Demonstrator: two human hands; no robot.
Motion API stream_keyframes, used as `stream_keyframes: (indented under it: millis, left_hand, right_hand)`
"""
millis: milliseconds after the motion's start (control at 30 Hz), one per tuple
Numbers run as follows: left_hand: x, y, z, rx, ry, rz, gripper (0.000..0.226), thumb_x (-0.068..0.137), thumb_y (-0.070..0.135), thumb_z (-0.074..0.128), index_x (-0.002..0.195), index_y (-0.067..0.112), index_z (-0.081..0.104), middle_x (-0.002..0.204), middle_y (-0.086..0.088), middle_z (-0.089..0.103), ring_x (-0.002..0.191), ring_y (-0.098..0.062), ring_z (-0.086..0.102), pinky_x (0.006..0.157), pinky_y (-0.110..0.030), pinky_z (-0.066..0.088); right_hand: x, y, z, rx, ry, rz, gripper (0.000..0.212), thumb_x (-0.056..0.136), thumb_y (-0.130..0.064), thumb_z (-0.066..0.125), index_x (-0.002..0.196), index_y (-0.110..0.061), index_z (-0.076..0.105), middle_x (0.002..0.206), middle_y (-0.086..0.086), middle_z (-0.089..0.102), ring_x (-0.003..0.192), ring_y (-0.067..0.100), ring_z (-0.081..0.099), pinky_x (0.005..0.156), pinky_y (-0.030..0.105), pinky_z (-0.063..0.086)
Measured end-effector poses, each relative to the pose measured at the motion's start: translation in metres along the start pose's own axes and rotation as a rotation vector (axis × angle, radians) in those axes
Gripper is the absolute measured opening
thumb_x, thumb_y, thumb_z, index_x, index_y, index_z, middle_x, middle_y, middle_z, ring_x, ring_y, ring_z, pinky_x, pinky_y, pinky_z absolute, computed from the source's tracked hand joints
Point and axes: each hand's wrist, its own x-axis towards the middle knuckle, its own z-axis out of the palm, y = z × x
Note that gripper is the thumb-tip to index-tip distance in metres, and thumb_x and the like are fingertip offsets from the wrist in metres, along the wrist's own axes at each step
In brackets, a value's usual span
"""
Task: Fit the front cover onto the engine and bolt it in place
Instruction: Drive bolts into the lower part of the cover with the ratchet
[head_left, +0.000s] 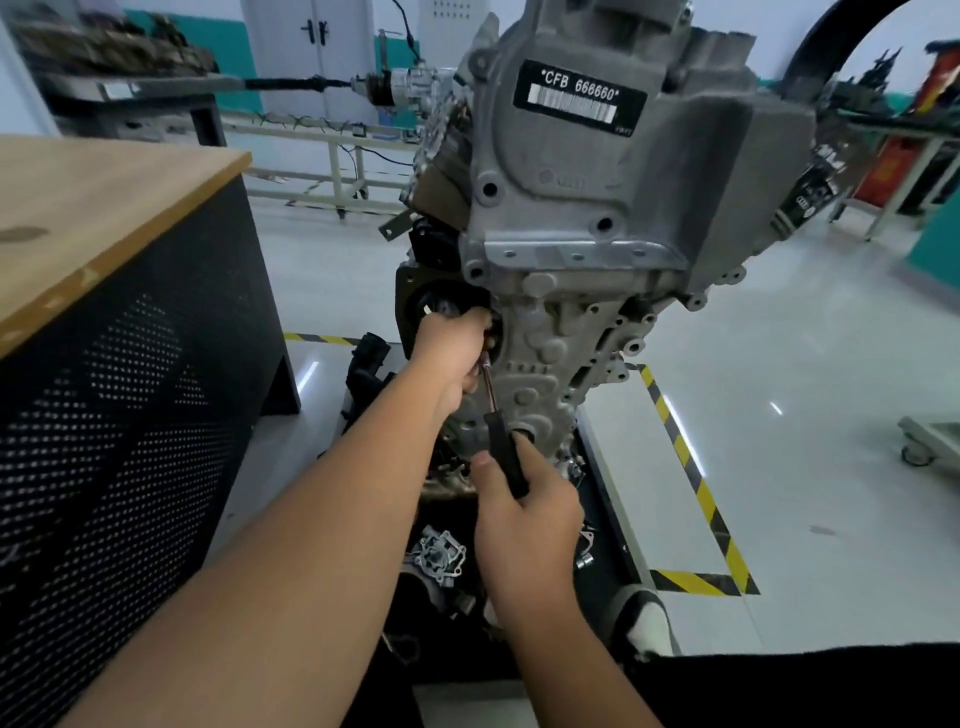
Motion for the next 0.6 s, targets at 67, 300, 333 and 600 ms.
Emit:
stream_keyframes:
  millis: [67,300,333,600]
  left_hand:
    - [-0.001,-0.002,0.002,-0.066,0.035,-0.031,0.01,0.086,0.021,0.06,0.082,0.012,0.061,0.059,-0.002,0.056,0.027,-0.01,0.03,0.037,-0.015,0.02]
    - [-0.002,-0.021,0.009,-0.129,0.091,0.08,0.022,0.089,0.021,0.07,0.074,0.014,0.056,0.054,0.001,0.049,0.041,-0.016,0.04,0.04,-0.021,0.027]
    - [-0.001,-0.023,0.007,-0.125,0.078,0.089,0.025,0.091,0.023,0.07,0.072,0.014,0.058,0.049,0.005,0.049,0.038,-0.014,0.041,0.039,-0.021,0.028]
    - [0.006,-0.025,0.008,-0.101,0.155,0.104,0.051,0.087,0.028,0.079,0.053,0.017,0.043,0.036,0.011,0.038,0.029,-0.012,0.029,0.037,-0.019,0.026]
  right_hand:
    - [0.007,0.004,-0.009,0.04,-0.051,0.019,0.014,0.096,-0.024,0.067,0.106,-0.027,0.076,0.071,-0.018,0.071,0.061,0.0,0.063,0.056,0.012,0.046]
    - [0.018,0.006,-0.022,0.058,-0.088,-0.056,0.022,0.099,-0.024,0.063,0.086,-0.041,0.07,0.063,-0.004,0.064,0.054,0.007,0.054,0.052,0.021,0.044]
    - [0.019,0.005,-0.022,0.065,-0.088,-0.053,0.022,0.098,-0.024,0.063,0.085,-0.04,0.069,0.059,-0.001,0.06,0.051,0.008,0.049,0.049,0.023,0.041]
    - [0.036,0.003,-0.027,-0.064,-0.079,-0.116,0.018,0.096,-0.022,0.065,0.078,-0.022,0.065,0.048,-0.012,0.046,0.042,0.005,0.038,0.04,0.014,0.03]
